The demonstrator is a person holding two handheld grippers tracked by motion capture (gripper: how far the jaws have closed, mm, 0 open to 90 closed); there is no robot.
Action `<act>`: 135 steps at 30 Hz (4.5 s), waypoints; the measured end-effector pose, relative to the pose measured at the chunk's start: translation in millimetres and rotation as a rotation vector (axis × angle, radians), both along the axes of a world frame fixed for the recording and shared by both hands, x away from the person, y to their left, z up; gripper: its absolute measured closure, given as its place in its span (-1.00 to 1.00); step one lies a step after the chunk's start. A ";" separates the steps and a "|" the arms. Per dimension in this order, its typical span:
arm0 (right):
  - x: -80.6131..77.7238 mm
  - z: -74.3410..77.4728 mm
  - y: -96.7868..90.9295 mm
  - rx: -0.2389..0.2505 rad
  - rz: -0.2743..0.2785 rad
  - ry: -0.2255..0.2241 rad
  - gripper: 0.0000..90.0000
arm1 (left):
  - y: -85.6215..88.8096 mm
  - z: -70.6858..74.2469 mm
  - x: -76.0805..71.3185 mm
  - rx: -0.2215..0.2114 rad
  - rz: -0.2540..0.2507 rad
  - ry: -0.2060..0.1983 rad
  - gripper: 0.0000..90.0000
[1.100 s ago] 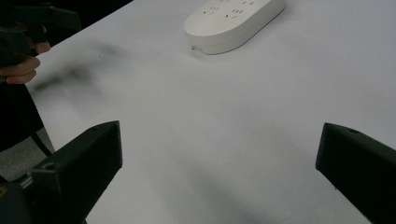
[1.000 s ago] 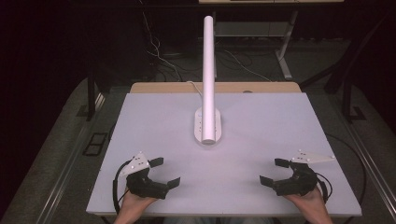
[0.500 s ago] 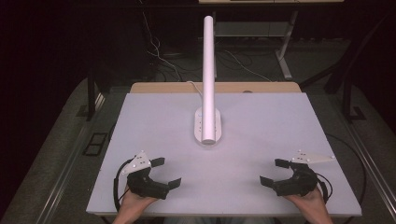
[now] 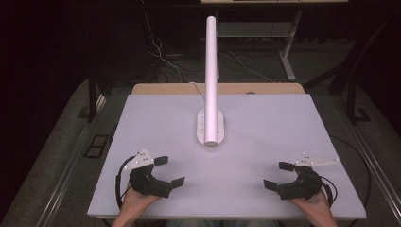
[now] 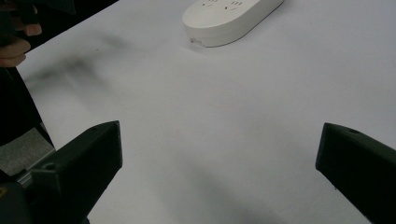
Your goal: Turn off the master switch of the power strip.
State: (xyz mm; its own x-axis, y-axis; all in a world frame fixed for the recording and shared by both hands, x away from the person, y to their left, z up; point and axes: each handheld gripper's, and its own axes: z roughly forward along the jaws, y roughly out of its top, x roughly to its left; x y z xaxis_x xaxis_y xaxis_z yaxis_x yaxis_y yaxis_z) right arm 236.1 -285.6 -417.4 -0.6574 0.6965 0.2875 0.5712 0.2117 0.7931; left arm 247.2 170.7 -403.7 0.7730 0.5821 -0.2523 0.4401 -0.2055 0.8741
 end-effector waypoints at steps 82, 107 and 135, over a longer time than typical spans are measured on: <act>-2.8 -1.6 -2.6 -0.018 0.008 0.009 -1.00 | -13.8 50.7 131.9 0.163 -0.014 0.052 -0.99; -3.5 -1.9 -6.5 -0.028 0.009 0.004 -1.00 | -31.0 50.0 182.2 0.202 0.005 0.082 -0.86; -3.3 -2.0 -8.1 -0.027 0.004 0.004 -1.00 | -53.3 42.3 219.3 0.080 0.057 0.129 0.10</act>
